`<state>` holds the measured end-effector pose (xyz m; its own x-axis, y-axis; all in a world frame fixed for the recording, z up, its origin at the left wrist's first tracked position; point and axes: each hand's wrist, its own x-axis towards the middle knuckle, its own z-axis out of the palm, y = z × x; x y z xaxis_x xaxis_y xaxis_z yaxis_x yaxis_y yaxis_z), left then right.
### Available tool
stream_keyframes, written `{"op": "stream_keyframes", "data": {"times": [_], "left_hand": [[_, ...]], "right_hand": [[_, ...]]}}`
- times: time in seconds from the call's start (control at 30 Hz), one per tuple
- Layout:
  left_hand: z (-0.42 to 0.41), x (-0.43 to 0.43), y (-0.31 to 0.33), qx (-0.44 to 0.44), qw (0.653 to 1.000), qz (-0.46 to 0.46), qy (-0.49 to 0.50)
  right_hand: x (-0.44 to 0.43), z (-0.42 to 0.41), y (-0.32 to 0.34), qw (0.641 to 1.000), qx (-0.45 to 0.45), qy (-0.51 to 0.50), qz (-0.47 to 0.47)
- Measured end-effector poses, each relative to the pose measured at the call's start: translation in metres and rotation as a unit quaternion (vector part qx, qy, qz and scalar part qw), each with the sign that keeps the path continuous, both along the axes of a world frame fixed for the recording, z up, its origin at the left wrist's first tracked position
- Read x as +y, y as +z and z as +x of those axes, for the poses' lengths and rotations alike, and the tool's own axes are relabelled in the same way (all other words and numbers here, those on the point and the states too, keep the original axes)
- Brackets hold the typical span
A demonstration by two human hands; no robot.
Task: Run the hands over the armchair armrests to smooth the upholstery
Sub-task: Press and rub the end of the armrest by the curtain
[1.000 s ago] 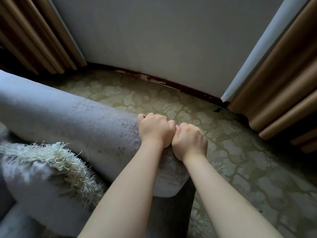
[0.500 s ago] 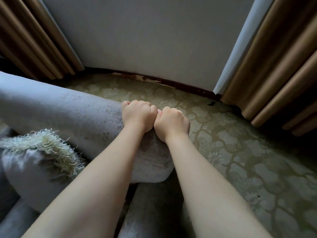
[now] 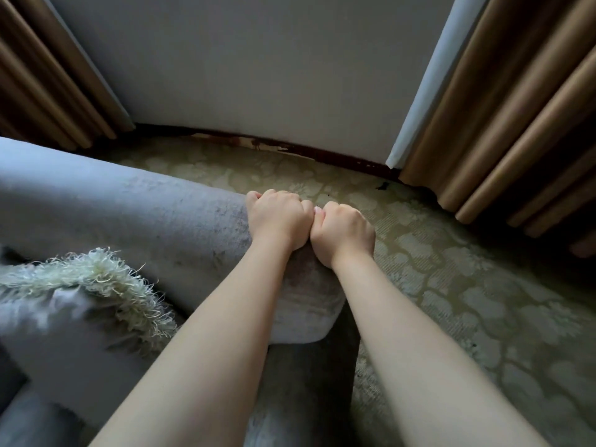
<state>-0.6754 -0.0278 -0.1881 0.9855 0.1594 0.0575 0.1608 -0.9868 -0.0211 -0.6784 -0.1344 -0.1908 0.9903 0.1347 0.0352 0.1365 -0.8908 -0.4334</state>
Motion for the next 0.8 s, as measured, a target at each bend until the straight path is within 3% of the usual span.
{"op": "stream_keyframes", "data": {"times": [0.27, 0.8], "left_hand": [[0.008, -0.007, -0.004, -0.050, 0.996, -0.043, 0.059], [0.012, -0.008, -0.005, -0.039, 0.998, -0.013, 0.041]], "right_hand": [[-0.005, 0.007, -0.007, 0.999, -0.022, 0.026, 0.011], [-0.005, 0.011, -0.011, 0.998, -0.042, 0.023, 0.036]]}}
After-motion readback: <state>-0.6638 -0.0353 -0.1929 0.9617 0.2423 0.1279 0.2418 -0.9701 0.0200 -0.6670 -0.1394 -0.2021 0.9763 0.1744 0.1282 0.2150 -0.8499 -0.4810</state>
